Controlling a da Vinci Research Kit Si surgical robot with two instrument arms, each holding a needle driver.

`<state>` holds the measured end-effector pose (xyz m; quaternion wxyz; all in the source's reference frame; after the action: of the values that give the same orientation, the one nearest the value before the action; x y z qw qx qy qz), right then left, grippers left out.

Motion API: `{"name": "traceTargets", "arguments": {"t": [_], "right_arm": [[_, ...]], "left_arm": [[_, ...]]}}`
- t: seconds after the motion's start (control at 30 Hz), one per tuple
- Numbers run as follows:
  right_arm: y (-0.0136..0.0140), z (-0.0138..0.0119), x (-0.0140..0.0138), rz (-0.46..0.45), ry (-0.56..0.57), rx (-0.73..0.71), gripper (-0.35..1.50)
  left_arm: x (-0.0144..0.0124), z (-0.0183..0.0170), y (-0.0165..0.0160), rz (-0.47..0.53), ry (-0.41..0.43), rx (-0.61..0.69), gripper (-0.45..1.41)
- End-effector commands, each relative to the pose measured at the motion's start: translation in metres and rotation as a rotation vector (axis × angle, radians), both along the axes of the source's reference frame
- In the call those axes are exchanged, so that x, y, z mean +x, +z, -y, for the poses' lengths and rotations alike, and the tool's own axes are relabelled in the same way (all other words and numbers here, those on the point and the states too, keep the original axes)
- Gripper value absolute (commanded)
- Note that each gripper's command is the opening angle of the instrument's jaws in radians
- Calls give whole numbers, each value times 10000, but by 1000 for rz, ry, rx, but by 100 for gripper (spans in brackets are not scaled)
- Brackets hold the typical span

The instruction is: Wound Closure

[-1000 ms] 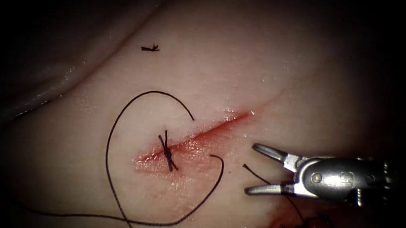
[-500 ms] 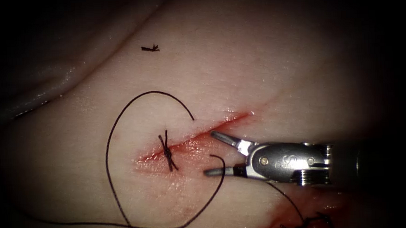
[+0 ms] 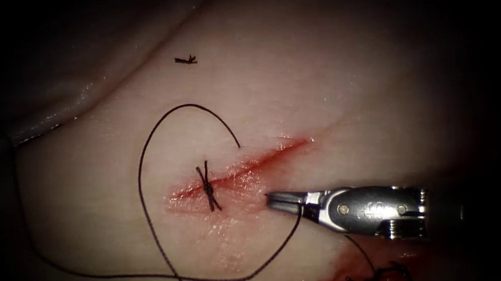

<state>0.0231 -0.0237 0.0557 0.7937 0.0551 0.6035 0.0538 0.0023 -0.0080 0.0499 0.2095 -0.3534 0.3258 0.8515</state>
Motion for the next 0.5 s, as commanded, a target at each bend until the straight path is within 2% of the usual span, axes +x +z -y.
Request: {"name": "traceTargets", "arguments": {"t": [0.03, 0.23, 0.27, 0.37, 0.43, 0.5], "right_arm": [[-3, 17, 4, -7, -16, 5, -35], [-45, 62, -4, -22, -80, 11, -35], [-60, 77, -4, -20, -100, 13, -35], [-73, 90, -3, -26, -116, 15, -35], [-97, 111, 3, -19, -154, 17, -35], [-104, 117, 6, -23, -167, 19, -35]], "left_arm": [[-10, 4, 6, 5, 9, 3, -45], [-40, -6, 12, 19, 42, 7, -45], [-48, -7, 14, 20, 52, 9, -45], [-57, -6, 17, 27, 64, 5, -45], [-70, -2, 19, 33, 84, 4, -45], [-74, -1, 20, 29, 93, 2, -45]]}}
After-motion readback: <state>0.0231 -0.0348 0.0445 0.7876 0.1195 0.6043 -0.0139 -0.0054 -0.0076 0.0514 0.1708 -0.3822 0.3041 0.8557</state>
